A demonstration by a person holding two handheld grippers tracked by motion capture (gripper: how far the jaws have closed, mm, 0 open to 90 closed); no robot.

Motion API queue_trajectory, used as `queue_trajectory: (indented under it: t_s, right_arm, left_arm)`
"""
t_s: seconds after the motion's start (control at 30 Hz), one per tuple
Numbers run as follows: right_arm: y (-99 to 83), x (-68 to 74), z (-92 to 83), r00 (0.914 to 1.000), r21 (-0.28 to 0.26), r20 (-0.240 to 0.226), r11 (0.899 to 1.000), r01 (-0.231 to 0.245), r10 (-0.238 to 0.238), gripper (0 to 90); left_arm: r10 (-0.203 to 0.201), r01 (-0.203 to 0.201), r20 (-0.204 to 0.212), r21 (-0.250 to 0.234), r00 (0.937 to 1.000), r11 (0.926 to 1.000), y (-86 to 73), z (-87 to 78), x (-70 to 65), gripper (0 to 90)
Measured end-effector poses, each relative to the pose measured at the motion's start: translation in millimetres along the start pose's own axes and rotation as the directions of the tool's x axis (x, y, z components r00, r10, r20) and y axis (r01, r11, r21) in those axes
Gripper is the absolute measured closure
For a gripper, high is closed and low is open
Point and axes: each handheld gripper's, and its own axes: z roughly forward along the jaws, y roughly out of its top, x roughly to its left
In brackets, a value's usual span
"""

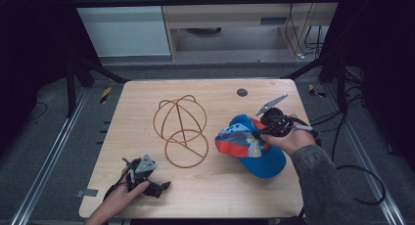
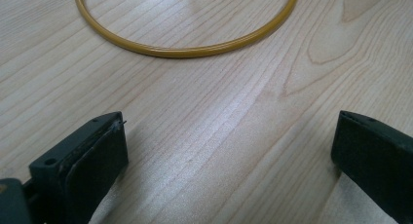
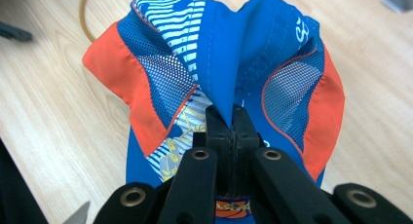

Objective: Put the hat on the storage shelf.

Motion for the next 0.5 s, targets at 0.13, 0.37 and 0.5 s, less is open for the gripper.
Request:
queue_trajectory:
  t_s: [0.13, 0.37, 0.5]
  right_arm:
    - [13.3, 0.1, -21.1, 0.9998, -0.044, 0.012, 0.999, 0.014, -0.013, 90.0]
    - [37.5, 1.4, -51.4, 0.9987, -0.105, 0.032, 0.994, 0.044, -0.041, 90.0]
    - [53.8, 3.2, -71.3, 0.9973, -0.141, 0.047, 0.988, 0.062, -0.056, 90.0]
  left_arm:
    - [0.005, -0.005, -0.002, 0.001, 1.0000, 1.0000, 0.1, -0.1, 0.3, 0.0]
    - [0.004, -0.004, -0.001, 0.001, 1.0000, 1.0000, 0.1, -0.1, 0.3, 0.0]
    - [0.004, -0.004, 0.000, 0.004, 1.0000, 1.0000, 0.3, -0.3, 0.4, 0.0]
